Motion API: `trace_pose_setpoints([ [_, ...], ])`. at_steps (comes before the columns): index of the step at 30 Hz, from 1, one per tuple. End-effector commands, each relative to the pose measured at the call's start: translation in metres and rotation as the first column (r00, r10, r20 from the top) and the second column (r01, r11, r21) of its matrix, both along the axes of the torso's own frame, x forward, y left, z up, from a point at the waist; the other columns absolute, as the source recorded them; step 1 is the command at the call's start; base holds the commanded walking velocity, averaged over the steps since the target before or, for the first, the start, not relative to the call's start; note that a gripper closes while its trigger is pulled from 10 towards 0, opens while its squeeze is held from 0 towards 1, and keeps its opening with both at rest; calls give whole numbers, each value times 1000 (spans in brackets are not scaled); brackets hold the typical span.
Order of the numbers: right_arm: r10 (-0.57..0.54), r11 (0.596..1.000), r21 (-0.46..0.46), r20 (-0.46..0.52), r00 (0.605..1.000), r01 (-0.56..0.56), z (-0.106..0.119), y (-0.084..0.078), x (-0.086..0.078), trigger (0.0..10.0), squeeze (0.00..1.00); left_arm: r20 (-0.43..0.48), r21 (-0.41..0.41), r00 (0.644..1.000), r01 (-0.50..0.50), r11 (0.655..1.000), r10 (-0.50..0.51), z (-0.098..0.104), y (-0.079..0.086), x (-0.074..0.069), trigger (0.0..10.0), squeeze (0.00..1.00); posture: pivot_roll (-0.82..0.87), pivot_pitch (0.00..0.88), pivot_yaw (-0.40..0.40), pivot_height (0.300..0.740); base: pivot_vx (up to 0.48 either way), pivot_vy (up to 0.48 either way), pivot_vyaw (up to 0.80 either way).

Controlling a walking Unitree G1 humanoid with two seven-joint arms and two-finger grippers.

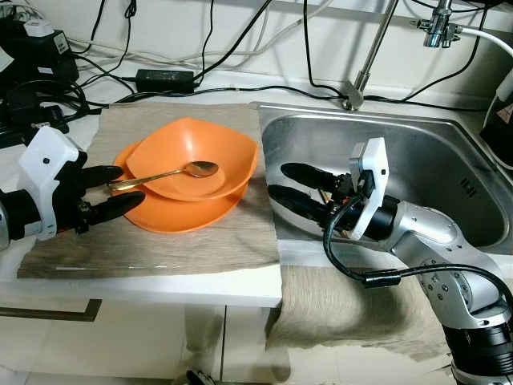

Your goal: Kitchen organization

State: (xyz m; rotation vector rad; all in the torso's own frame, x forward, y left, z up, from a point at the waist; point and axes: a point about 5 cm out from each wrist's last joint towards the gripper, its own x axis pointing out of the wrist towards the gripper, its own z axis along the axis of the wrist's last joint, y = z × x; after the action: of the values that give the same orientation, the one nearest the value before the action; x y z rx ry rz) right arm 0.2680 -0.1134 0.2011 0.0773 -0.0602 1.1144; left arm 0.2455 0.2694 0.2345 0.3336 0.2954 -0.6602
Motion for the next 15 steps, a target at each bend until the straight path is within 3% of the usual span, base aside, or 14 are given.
trace_pose_setpoints([
  [1,28,1000,-7,1,1000,-28,2,0,-5,10000,0,0,-2,1000,3,1000,-3,1,-2,3,118,0,21,0,-66,740,0,0,0],
  [15,64,998,-18,-2,998,-64,1,3,-8,10000,0,-5,-24,1000,0,1000,0,-2,-2,4,0,0,19,0,-65,740,0,0,0],
])
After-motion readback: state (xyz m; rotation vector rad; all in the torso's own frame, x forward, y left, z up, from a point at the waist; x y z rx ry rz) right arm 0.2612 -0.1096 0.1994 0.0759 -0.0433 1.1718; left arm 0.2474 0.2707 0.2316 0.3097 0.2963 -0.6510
